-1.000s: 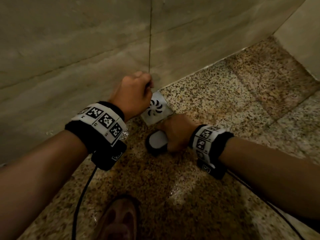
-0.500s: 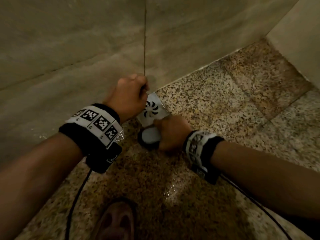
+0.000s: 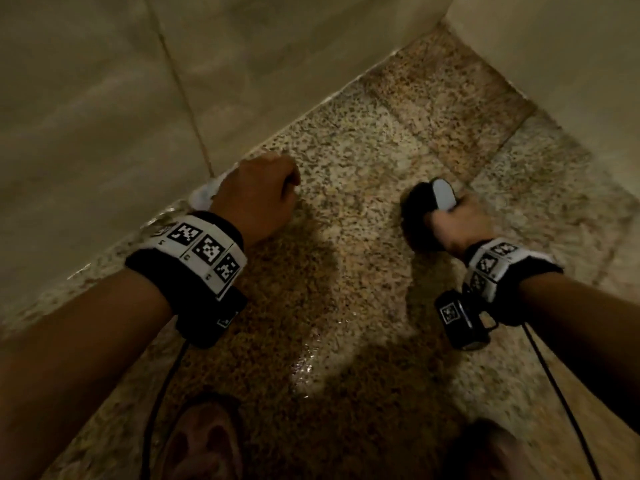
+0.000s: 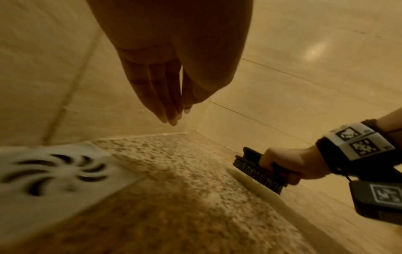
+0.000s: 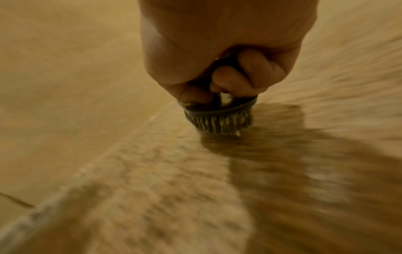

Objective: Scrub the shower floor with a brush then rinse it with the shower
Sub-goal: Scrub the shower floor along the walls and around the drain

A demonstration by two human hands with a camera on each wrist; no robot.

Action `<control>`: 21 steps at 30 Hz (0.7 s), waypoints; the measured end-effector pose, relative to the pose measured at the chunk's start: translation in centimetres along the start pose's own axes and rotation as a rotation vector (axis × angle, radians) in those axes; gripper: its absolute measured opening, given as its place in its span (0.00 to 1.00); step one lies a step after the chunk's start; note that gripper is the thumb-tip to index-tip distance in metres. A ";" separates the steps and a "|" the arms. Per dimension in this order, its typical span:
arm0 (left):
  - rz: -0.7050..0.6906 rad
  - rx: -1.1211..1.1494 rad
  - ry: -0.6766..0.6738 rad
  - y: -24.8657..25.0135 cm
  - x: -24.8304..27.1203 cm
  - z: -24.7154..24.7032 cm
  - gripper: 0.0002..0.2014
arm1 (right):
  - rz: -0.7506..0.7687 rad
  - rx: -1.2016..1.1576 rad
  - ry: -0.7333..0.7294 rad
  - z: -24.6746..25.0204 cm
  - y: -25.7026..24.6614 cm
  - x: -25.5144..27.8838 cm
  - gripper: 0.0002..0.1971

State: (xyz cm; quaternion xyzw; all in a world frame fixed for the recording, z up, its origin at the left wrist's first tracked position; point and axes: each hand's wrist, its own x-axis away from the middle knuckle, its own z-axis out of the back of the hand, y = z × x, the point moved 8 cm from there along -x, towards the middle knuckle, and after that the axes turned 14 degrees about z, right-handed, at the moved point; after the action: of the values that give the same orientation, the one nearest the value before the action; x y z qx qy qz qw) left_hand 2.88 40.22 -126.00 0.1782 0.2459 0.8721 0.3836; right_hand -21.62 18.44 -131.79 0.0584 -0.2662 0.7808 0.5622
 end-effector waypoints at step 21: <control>-0.218 0.028 0.116 7.0 -3.1 -1.8 0.08 | 0.205 -0.052 0.006 -5.6 -3.6 5.8 0.43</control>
State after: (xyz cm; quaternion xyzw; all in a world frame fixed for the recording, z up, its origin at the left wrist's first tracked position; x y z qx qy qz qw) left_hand -0.06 33.24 -123.88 0.1048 0.2976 0.8307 0.4588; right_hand -19.24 26.83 -132.99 0.0140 -0.2894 0.8272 0.4814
